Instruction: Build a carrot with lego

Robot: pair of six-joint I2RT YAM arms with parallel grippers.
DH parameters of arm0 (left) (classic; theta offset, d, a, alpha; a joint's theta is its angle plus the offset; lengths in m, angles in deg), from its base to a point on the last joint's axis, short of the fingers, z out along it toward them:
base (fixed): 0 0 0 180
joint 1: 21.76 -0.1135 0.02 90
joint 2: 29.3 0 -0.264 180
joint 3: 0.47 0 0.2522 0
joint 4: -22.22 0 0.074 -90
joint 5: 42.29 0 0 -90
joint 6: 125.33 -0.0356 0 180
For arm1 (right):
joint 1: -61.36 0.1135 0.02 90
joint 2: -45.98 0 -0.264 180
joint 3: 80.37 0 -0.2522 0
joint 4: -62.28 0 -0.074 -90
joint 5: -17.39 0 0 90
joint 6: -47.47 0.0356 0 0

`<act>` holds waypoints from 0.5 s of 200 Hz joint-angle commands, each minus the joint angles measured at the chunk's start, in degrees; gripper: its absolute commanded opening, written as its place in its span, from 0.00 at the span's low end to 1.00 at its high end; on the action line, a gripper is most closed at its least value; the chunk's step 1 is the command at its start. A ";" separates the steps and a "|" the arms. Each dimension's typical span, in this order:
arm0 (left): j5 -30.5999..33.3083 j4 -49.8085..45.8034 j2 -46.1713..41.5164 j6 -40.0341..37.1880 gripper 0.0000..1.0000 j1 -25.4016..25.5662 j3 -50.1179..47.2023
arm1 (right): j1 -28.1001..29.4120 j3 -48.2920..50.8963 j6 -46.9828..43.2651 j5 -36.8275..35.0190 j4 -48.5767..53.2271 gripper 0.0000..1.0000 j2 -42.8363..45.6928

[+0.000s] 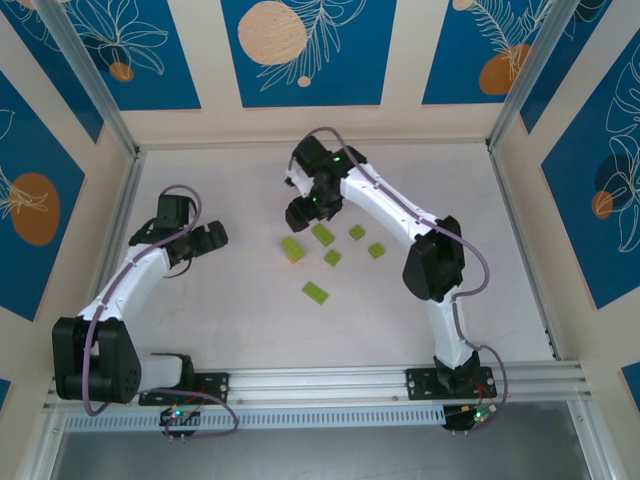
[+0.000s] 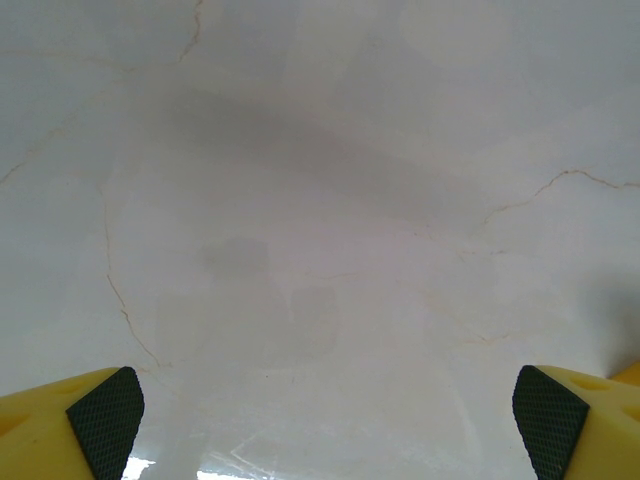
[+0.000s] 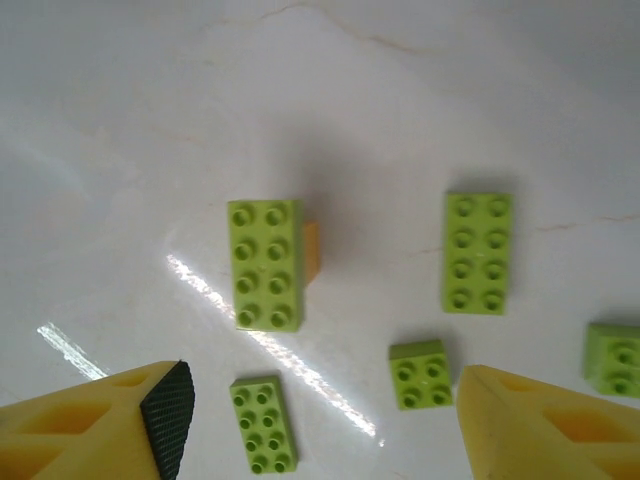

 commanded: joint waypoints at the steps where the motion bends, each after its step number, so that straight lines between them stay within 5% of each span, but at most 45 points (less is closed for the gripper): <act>1: -1.29 -1.47 0.37 -0.46 0.97 -0.97 1.80 | -2.81 1.79 -2.48 1.07 1.22 0.71 -1.99; 100: -1.19 -1.87 0.55 -0.66 0.97 -0.95 2.04 | -5.92 1.82 -5.95 2.16 -2.13 0.73 -11.36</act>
